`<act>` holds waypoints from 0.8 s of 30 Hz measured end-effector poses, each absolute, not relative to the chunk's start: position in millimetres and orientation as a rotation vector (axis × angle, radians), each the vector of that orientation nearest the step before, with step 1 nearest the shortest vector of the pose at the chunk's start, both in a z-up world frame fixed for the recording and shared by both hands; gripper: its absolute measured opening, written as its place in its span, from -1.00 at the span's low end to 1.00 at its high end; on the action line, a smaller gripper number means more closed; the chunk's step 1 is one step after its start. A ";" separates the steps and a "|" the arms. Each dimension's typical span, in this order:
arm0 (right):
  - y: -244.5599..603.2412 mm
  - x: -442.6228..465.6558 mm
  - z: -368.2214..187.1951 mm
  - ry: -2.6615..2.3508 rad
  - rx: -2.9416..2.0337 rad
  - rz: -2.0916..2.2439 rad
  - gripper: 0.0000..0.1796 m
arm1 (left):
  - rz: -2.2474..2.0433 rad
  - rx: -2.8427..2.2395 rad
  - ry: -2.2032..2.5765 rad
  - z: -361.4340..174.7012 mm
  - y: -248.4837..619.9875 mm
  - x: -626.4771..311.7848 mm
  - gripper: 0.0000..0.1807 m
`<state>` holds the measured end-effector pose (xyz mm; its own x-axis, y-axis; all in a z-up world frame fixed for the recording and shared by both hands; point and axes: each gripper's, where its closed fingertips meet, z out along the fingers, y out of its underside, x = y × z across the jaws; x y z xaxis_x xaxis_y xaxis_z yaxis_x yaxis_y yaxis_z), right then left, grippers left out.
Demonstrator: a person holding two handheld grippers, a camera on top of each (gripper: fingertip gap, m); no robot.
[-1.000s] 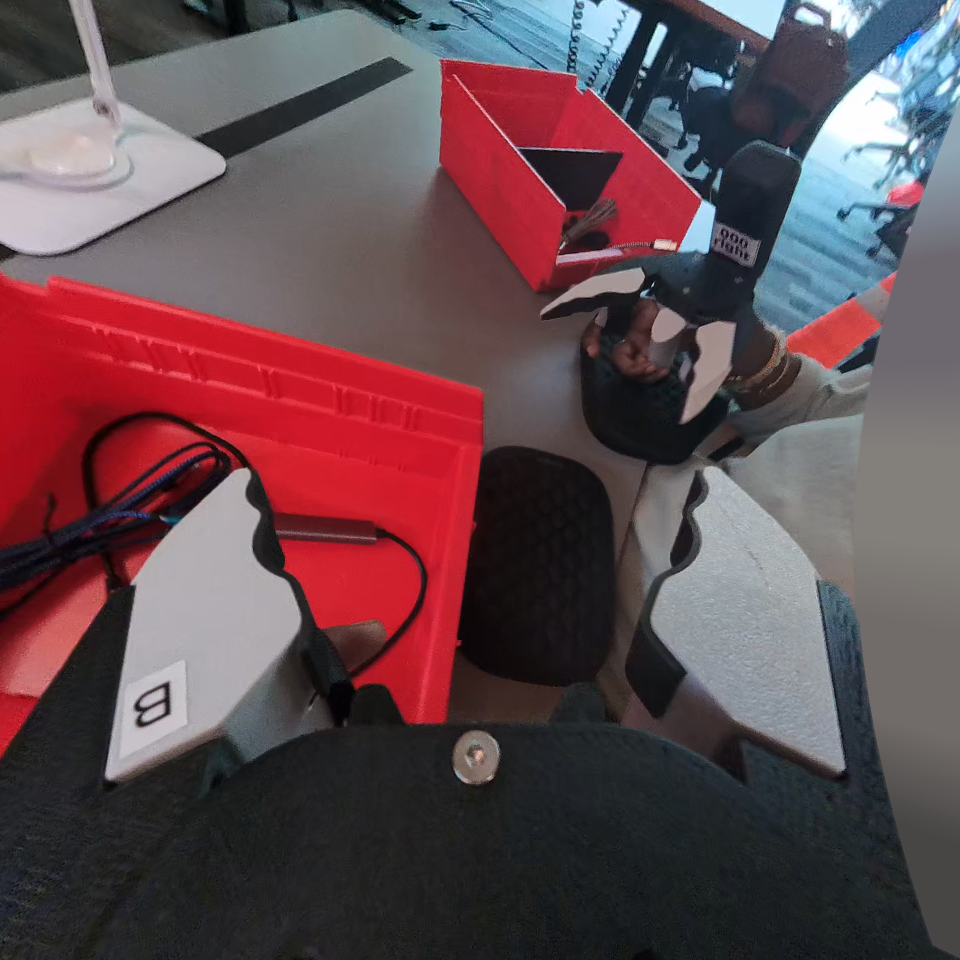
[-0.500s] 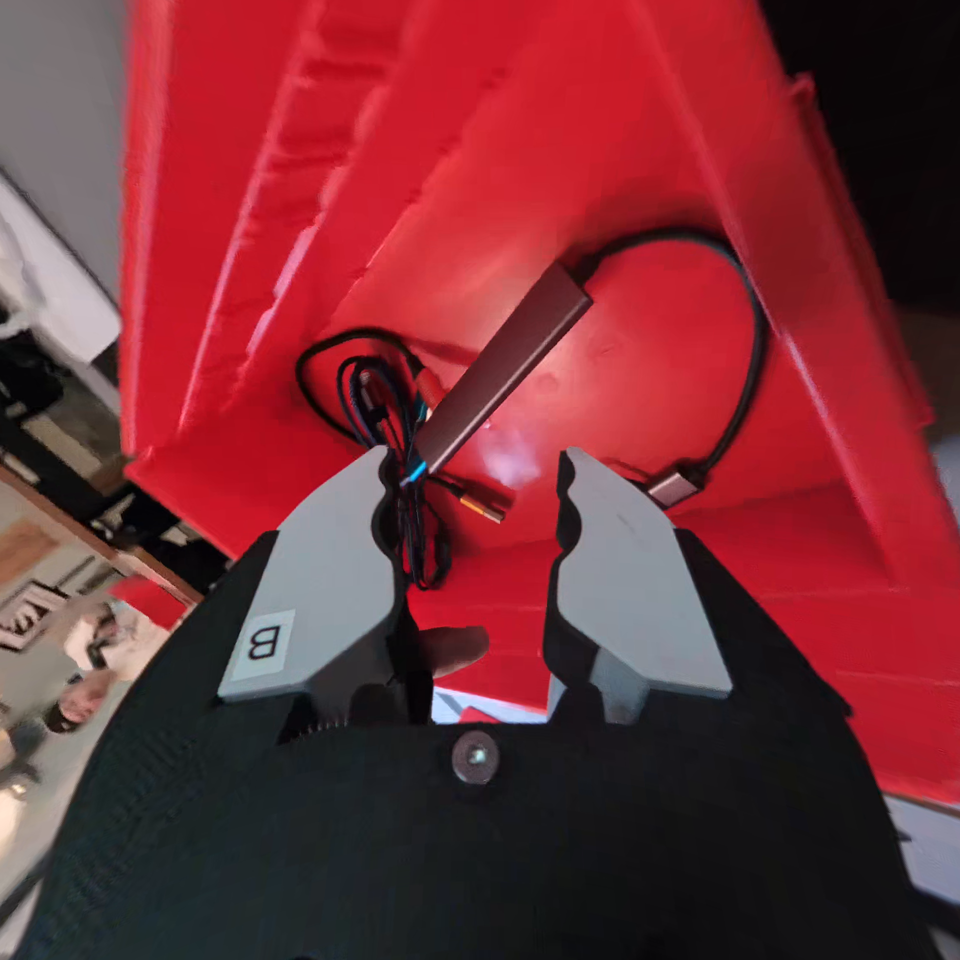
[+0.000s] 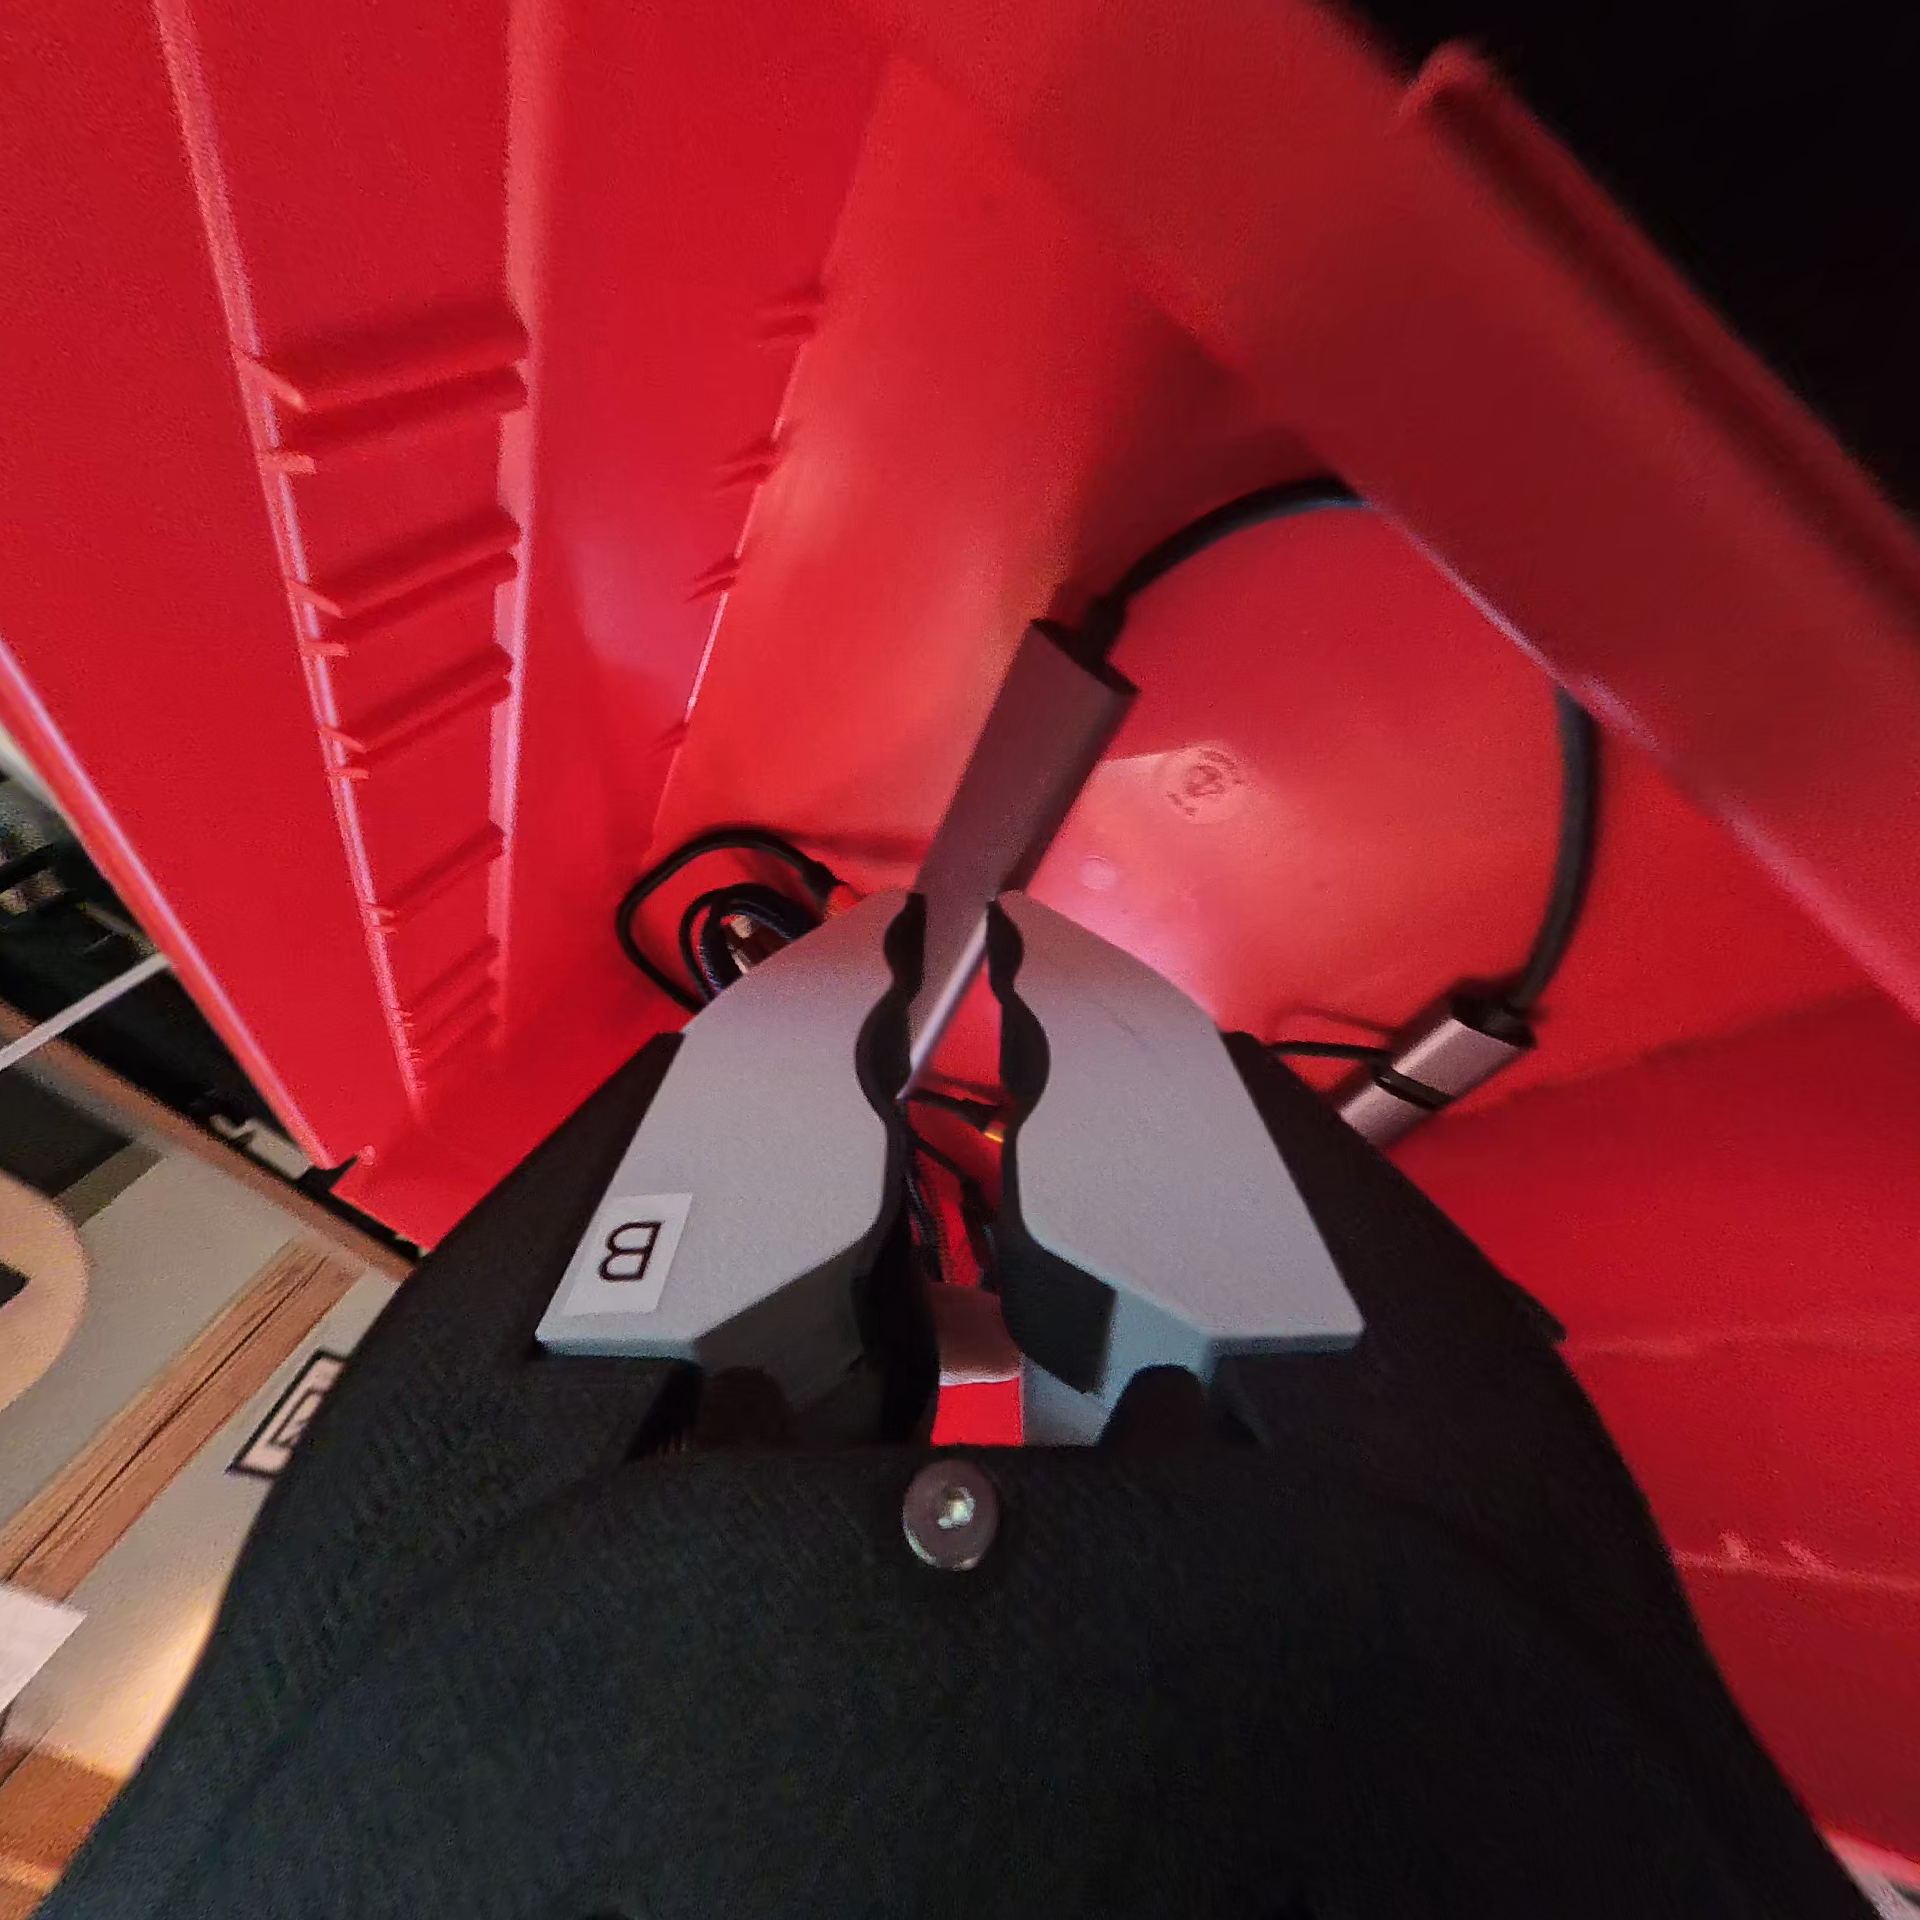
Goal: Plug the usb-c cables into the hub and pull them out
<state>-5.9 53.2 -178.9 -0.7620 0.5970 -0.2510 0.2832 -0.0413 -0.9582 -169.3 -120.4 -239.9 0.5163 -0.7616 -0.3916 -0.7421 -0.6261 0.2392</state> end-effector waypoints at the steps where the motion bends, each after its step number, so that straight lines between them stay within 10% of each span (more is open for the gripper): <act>1: 53.4 -6.3 -179.1 -1.988 -0.949 1.887 0.02 | -0.701 2.705 -1.329 -238.1 -124.1 -167.3 -0.82; 7: 56.2 -8.6 -178.5 -1.968 -0.993 1.924 -0.06 | -0.817 2.674 -1.360 -240.5 -123.4 -171.7 -0.55; 24: 58.8 -10.7 -177.0 -1.940 -1.029 1.970 -0.14 | -1.353 2.353 -1.433 -255.2 -108.9 -207.4 -0.72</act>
